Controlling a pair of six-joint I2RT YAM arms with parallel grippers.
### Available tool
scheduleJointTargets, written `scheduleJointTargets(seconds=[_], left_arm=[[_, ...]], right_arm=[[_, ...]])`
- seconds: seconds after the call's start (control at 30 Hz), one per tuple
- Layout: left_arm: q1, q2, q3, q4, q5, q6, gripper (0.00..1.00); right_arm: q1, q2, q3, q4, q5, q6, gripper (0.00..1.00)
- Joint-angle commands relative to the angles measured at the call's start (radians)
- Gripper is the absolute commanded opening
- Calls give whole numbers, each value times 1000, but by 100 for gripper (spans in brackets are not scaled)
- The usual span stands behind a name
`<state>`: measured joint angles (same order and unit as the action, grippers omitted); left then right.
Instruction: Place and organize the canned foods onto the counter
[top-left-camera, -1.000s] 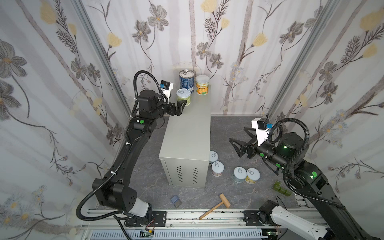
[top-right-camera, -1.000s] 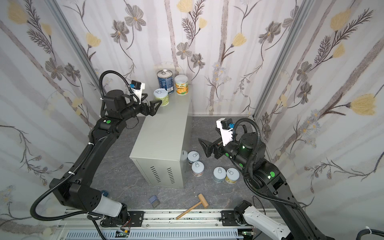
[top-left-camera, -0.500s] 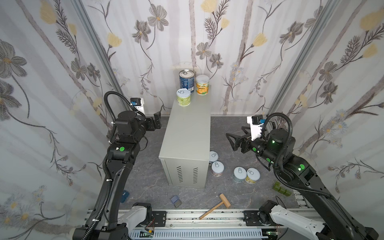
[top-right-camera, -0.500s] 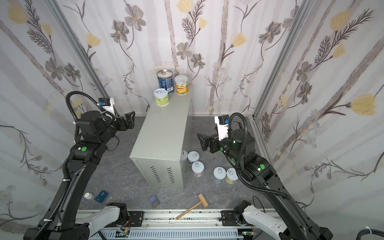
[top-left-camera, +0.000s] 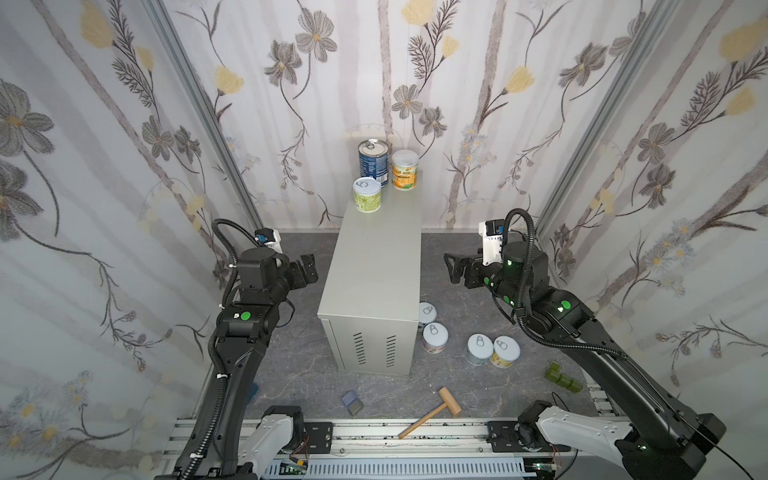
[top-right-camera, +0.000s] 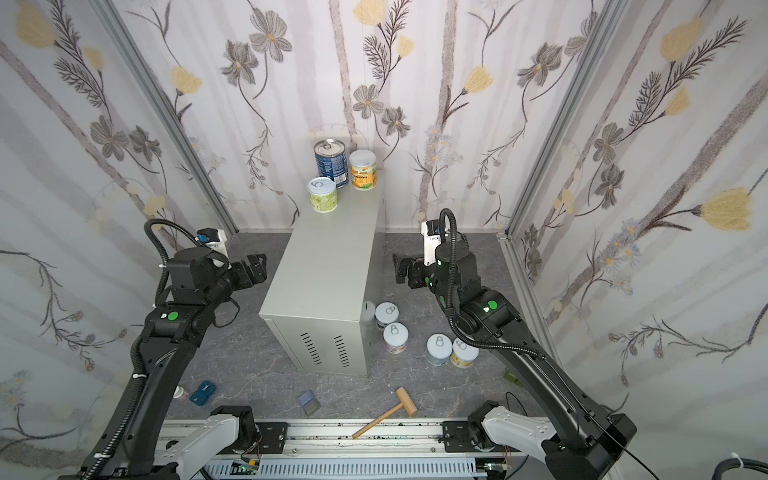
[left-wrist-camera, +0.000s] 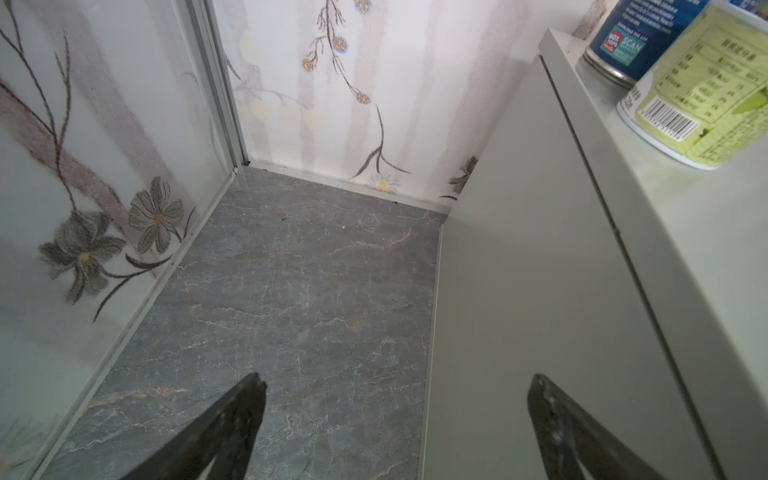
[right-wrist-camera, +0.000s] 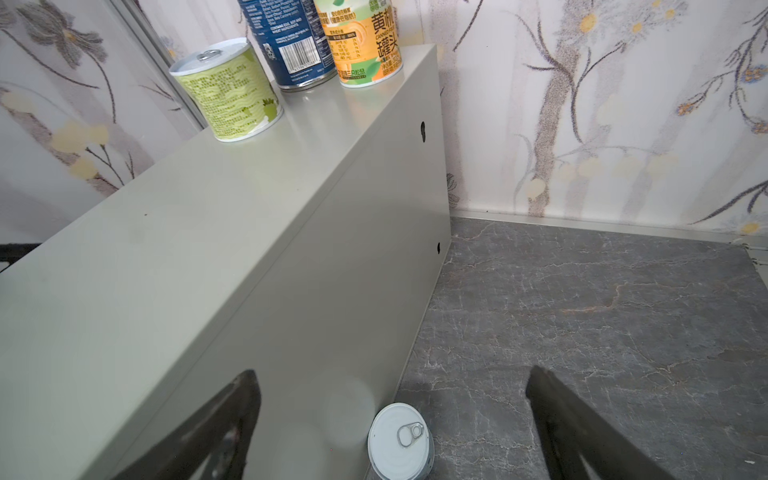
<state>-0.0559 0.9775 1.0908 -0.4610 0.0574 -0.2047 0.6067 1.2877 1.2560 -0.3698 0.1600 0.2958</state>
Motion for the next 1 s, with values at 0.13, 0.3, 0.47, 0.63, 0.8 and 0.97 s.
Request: scheduleJointTargets(seconds=[0.13,0.3,0.47,0.63,0.8,0.97], left_arm=[[-14,-66,-89,-62,42,-60,100],[-40,-112,-142,-69,58,-70,100],[-94,-144,-161,-84,58,-97,100],[-169,-145,-183,-73,38,-108,100],[-271,-135,-183,-61,-24,-121,100],[-329,-128,-176,-58,-65,-126,100]], right_arm=[[-20,54,9,76,-9,20,100],[-32,51,0,77,-12,22,100],[-50,23,-28,72,-14,22,100],[-61,10,-44,72,-16,25,100],[-62,24,-38,75,-19,28,100],[-69,40,-37,83,-22,28,100]])
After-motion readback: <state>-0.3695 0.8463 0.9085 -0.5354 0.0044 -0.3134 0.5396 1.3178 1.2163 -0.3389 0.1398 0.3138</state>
